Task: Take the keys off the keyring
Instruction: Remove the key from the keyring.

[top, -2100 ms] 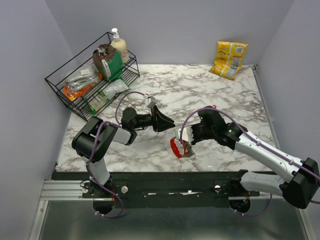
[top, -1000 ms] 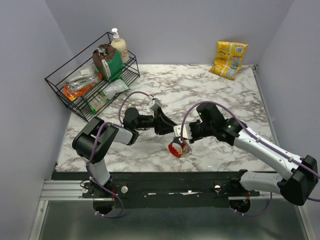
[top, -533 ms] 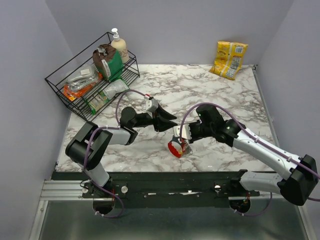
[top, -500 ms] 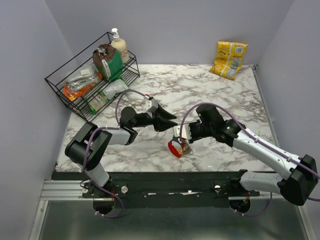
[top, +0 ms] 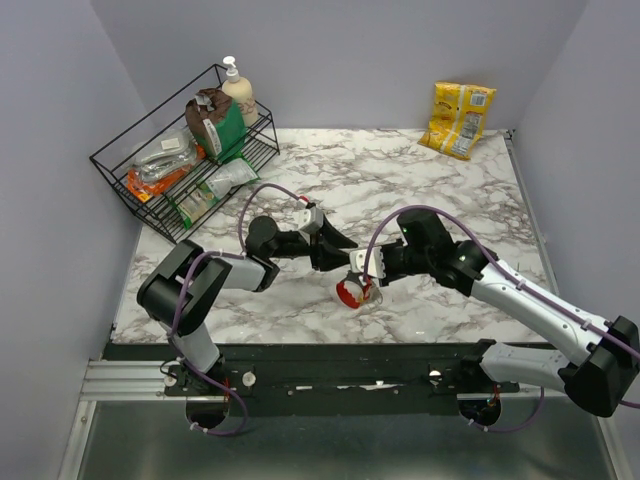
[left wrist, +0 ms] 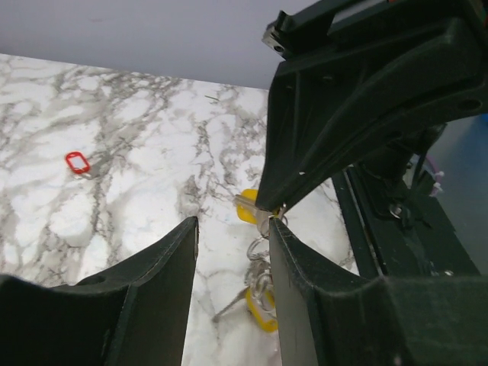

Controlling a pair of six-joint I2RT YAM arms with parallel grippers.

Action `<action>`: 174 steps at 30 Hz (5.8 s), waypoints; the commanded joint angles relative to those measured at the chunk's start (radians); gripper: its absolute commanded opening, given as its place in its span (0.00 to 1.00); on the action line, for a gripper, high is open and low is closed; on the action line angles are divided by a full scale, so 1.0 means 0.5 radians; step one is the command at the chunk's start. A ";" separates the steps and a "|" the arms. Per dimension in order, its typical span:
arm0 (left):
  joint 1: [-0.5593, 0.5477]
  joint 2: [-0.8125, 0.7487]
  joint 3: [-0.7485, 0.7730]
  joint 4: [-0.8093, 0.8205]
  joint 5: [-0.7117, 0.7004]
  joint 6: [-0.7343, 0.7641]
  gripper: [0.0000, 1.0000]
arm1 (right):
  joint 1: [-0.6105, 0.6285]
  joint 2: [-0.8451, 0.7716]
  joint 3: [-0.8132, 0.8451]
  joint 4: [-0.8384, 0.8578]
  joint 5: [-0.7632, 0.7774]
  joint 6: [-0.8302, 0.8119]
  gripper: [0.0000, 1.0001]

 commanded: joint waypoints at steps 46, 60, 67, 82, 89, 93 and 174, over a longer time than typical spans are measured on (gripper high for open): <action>-0.095 0.221 0.063 0.596 0.292 -0.409 0.08 | -0.002 -0.063 0.032 0.001 -0.095 0.035 0.01; -0.071 0.205 0.048 0.669 0.267 -0.449 0.00 | -0.033 -0.124 -0.038 0.136 0.116 0.035 0.01; -0.006 0.150 0.020 0.746 0.212 -0.483 0.00 | -0.048 -0.084 -0.081 0.127 0.147 0.013 0.01; 0.027 0.073 -0.011 0.755 0.184 -0.480 0.00 | -0.048 0.143 0.008 0.099 -0.055 0.090 0.01; 0.024 0.049 -0.017 0.755 0.184 -0.477 0.00 | -0.042 0.183 -0.011 0.130 -0.111 0.102 0.01; 0.027 0.043 -0.020 0.758 0.187 -0.477 0.00 | -0.045 0.210 0.005 0.133 -0.154 0.120 0.01; -0.068 0.129 0.087 0.761 0.393 -0.553 0.22 | -0.045 -0.063 0.094 0.059 -0.166 0.096 0.01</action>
